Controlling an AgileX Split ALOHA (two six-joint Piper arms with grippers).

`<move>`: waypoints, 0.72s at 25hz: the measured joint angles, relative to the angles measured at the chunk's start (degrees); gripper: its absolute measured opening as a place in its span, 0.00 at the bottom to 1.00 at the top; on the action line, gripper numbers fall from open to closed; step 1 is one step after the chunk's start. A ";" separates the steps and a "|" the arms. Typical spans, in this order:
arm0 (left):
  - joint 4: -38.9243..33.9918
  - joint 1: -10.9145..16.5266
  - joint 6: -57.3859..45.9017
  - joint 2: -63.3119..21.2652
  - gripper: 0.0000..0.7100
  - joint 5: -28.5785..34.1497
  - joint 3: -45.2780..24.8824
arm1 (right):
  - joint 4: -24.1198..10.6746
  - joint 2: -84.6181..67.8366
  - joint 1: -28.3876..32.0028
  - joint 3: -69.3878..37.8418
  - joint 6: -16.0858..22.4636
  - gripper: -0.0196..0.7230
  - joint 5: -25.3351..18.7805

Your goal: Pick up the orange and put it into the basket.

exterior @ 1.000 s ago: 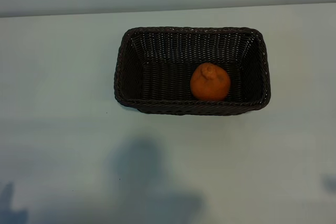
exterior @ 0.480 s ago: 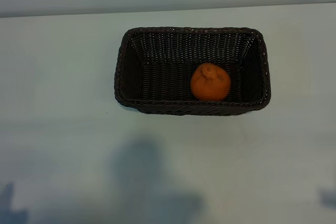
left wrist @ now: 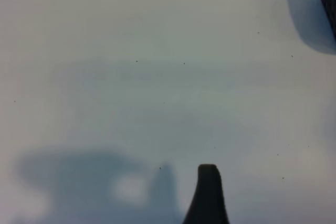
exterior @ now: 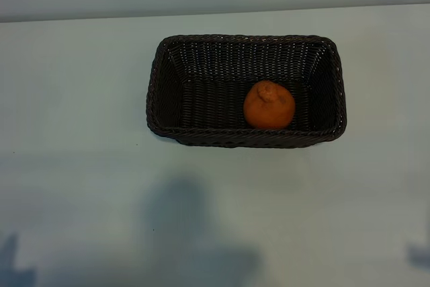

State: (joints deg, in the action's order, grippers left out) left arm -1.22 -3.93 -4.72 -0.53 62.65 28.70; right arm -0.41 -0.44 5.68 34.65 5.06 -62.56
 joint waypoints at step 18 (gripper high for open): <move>0.00 0.00 0.00 0.00 0.83 0.00 0.00 | 1.10 0.00 0.00 -6.63 -0.15 0.78 1.41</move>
State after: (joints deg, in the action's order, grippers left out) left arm -1.22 -3.93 -4.72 -0.53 62.65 28.70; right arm 0.70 -0.44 5.68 28.01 4.91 -61.15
